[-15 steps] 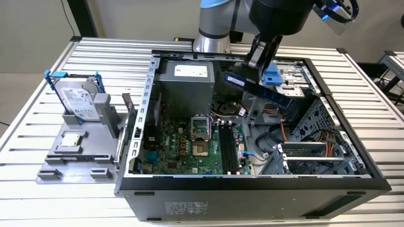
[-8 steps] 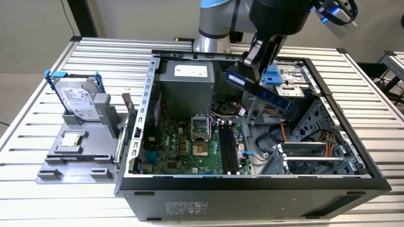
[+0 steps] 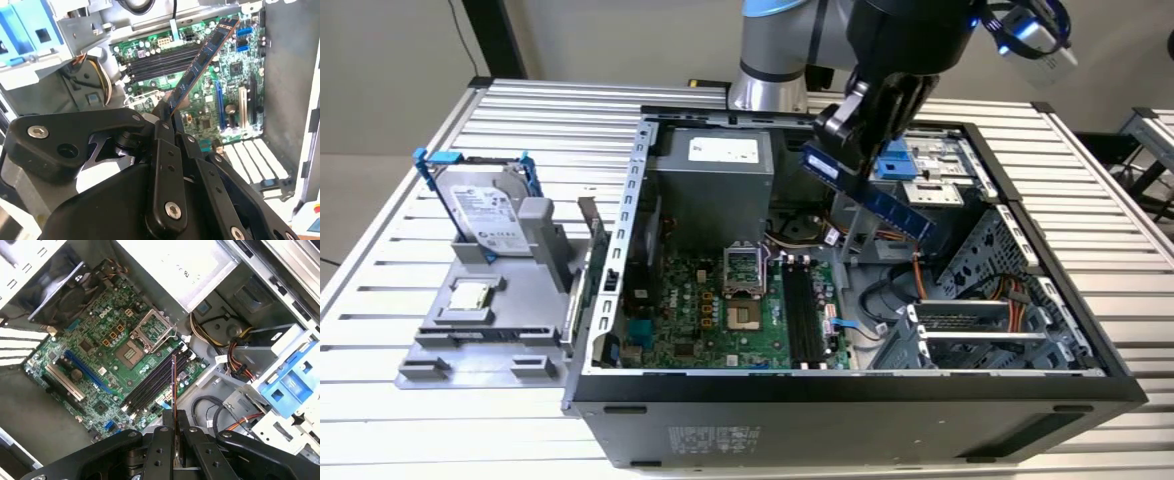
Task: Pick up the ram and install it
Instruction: 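Insert the ram into the slot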
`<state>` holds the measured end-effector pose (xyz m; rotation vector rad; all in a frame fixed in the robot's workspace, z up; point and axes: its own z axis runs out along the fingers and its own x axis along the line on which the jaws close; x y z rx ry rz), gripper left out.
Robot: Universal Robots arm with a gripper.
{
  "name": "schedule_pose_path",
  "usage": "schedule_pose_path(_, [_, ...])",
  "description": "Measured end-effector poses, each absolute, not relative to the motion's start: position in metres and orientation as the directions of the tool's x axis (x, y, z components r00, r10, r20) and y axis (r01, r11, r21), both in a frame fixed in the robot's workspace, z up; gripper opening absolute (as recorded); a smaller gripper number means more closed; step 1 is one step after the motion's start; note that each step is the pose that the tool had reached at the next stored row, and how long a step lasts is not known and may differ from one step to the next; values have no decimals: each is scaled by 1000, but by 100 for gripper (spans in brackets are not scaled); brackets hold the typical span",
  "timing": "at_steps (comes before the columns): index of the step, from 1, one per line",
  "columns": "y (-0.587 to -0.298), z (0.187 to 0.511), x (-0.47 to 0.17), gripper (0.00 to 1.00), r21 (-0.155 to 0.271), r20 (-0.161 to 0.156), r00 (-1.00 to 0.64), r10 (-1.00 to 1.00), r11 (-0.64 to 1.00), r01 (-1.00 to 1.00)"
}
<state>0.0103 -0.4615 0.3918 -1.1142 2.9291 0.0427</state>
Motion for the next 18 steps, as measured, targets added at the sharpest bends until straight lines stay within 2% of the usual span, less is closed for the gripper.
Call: schedule_pose_path(18, [-462,392,10,0,23,-17,-909,-416,909,-416])
